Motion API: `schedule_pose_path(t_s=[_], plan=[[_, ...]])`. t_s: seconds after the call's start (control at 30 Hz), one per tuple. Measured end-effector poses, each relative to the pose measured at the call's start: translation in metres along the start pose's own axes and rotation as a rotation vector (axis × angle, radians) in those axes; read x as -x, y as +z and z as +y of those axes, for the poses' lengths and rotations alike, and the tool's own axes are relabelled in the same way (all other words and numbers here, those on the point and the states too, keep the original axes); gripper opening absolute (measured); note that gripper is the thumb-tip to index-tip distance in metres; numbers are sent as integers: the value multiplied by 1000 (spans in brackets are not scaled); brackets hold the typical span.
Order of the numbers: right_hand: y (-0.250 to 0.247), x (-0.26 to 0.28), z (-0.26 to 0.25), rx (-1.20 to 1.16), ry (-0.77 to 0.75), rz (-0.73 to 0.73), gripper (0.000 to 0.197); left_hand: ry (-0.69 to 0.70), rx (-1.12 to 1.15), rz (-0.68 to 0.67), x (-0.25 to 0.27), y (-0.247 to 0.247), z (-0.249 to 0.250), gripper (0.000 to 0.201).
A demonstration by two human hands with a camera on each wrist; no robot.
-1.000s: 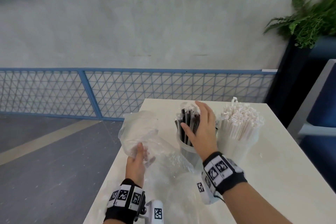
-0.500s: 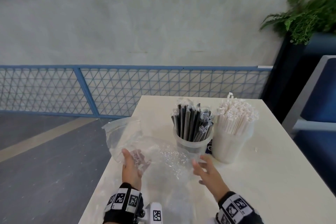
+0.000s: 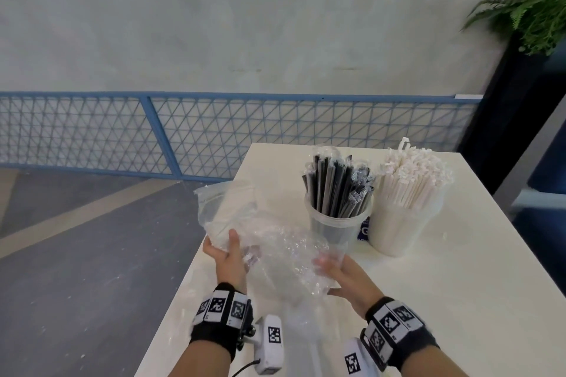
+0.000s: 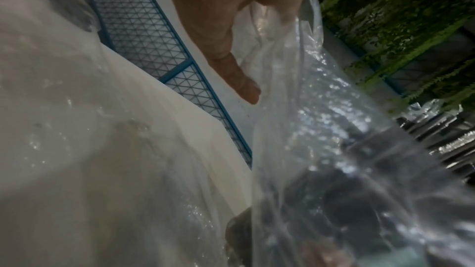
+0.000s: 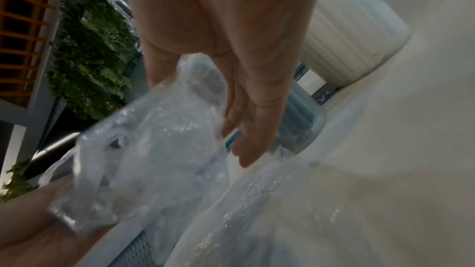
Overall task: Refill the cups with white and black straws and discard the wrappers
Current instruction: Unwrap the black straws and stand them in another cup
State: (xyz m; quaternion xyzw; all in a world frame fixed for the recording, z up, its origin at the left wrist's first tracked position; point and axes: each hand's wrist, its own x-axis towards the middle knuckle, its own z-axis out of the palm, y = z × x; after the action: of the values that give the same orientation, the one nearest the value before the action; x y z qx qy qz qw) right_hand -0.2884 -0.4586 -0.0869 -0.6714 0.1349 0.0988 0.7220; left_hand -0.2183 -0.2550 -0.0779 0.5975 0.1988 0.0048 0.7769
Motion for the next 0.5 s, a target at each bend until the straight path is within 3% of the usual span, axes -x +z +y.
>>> schedule_pose_path(t_s=[0.1,0.2,0.27,0.33,0.4,0.5], plan=[[0,0,0,13,-32,15,22,195,-119,178,5,0,5,87],[-10,2,2,54,-53,4,17,519,-546,296,2,-15,12,102],[-14,4,3,61,-57,-10,14,652,-948,212,2,-21,15,85],[-16,4,4,78,-57,-28,12,717,-1227,56,1,-20,18,52],[-15,4,4,107,-68,-38,10,663,-1246,-45,-2,-20,21,30],[-14,6,3,144,-88,-25,19,601,-1096,-89,-4,-22,22,23]])
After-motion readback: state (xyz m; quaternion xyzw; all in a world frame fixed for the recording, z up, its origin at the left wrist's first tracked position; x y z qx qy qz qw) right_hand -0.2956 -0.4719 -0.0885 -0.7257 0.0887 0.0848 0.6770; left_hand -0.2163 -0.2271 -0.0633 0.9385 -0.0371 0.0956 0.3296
